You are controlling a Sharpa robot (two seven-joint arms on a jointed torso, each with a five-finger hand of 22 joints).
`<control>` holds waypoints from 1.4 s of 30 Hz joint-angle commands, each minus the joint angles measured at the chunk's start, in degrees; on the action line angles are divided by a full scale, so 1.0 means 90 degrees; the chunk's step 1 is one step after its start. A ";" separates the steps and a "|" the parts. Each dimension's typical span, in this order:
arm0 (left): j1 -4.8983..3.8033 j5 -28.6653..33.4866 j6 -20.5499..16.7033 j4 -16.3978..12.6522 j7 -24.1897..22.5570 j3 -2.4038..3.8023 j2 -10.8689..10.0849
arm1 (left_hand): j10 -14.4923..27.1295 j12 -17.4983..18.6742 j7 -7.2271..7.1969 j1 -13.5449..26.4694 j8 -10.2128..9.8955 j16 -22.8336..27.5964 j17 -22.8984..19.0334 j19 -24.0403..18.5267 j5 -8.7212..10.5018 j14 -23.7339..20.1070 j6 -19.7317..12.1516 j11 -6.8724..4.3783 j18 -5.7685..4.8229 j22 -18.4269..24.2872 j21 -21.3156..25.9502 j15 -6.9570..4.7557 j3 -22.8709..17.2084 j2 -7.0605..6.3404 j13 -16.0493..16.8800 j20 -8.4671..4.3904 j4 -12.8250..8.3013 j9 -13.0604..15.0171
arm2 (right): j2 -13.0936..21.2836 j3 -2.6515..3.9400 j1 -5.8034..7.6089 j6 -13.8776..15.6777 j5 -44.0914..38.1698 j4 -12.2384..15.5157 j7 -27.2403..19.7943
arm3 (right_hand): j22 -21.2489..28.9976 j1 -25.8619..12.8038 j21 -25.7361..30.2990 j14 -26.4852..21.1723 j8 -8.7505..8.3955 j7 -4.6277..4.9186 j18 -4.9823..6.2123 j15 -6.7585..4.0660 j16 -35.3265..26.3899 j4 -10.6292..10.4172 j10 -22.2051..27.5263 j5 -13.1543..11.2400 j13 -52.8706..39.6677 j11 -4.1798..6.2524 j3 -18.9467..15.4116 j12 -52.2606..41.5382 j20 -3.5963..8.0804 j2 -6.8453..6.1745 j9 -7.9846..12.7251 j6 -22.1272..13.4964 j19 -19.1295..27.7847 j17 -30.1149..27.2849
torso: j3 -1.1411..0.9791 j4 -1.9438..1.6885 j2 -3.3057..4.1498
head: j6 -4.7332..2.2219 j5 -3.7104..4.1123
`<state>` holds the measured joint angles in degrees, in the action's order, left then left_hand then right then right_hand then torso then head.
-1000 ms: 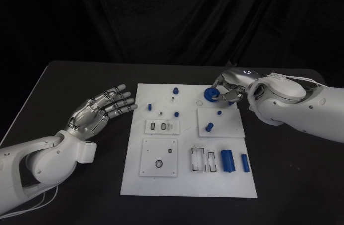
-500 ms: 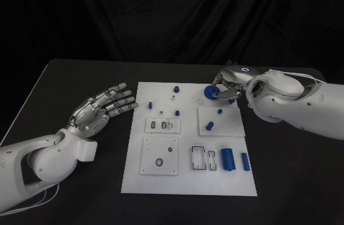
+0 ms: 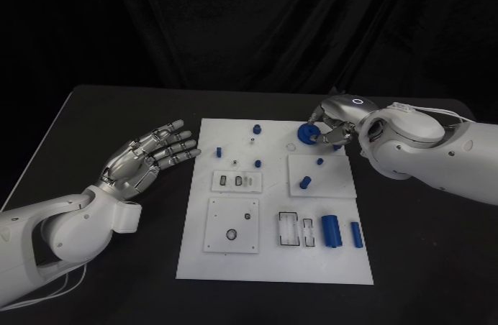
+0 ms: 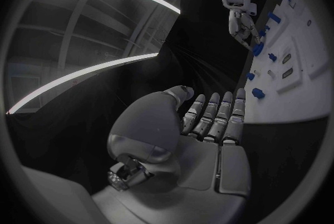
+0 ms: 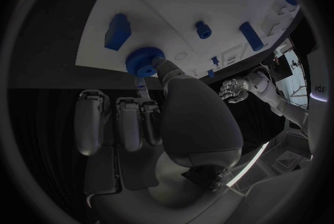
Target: Assemble the parts on the task board
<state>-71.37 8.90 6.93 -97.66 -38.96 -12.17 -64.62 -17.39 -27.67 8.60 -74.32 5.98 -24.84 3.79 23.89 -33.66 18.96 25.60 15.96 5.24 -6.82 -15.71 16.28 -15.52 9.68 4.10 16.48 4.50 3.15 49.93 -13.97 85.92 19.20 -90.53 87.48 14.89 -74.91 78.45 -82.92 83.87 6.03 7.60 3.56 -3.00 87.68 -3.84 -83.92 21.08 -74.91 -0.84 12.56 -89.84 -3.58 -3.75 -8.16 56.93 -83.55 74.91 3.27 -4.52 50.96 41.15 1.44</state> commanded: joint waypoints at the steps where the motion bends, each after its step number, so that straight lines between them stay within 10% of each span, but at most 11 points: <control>1: 0.0013 0.0017 0.0092 -0.0017 -0.0978 0.0004 -0.0011 | 0.0003 -0.0029 0.0041 0.0080 -0.0035 -0.0032 0.0007 -0.0038 0.0038 0.0037 -0.0020 0.0055 -0.0119 0.0005 0.0027 0.0010 -0.0024 0.0001 -0.0004 0.0007 -0.0001 -0.0004 | 0.0045 -0.0019 -0.0008 0.0045 -0.0068 0.0072 -0.0043 | -0.0633 -0.0043 -0.0023 0.0574 0.0309 -0.0266 -0.0092 0.0010 0.0023 0.0031 -0.0675 0.0023 -0.1677 -0.0001 -0.0017 -0.0017 0.0014 0.0048 -0.0389 0.0486 -0.0045 0.1232 | -0.0004 0.0003 0.0001 | -0.0009 -0.0011; 18: 0.0013 0.0031 0.0086 -0.0036 -0.0972 0.0004 -0.0020 | 0.0003 -0.0032 0.0044 0.0088 -0.0033 -0.0041 0.0008 -0.0038 0.0042 0.0039 -0.0010 0.0056 -0.0118 0.0005 0.0025 0.0010 -0.0034 0.0003 -0.0004 0.0006 -0.0003 -0.0003 | -0.0059 -0.0013 0.0365 -0.0057 0.0051 0.0581 -0.0092 | -0.0666 -0.0198 -0.0041 0.0572 0.0314 -0.0289 -0.0098 -0.0011 0.0015 -0.0027 -0.0675 -0.0075 -0.1677 0.0021 -0.0074 -0.0017 0.0034 0.0027 -0.0474 0.0490 -0.0061 0.1223 | 0.0003 0.0004 -0.0003 | -0.0049 -0.0103; 42: 0.0017 0.0051 0.0084 -0.0015 -0.0949 0.0003 0.0002 | -0.0007 -0.0042 0.0050 0.0104 -0.0029 -0.0068 0.0010 -0.0037 0.0047 0.0053 0.0007 0.0063 -0.0117 0.0005 0.0023 0.0007 -0.0051 0.0004 -0.0001 0.0006 -0.0008 0.0000 | -0.1452 0.0001 0.0287 -0.0287 0.0126 -0.0173 -0.0357 | -0.0642 -0.0239 -0.0017 0.0559 0.0292 -0.0297 -0.0090 -0.0024 -0.0016 -0.0033 -0.0675 -0.0159 -0.1677 0.0034 -0.0081 -0.0017 0.0046 0.0033 -0.0515 0.0454 -0.0041 0.1170 | 0.0004 -0.0010 0.0005 | -0.0061 -0.0282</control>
<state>-71.30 9.08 7.01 -97.70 -38.97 -12.17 -64.73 -17.57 -27.67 8.60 -73.86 5.98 -25.11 3.83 23.89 -33.44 18.95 25.60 16.14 5.25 -6.82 -15.71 16.28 -15.68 9.68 4.09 16.48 4.34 3.15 37.01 -14.02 88.70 17.31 -89.66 86.15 12.57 -74.93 76.48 -83.16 83.88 8.62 7.81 3.56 -2.99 87.68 -4.02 -83.93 19.87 -74.93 -0.83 11.78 -89.84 -3.38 -3.69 -8.18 57.17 -83.75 74.91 3.31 -4.56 50.97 40.69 -1.20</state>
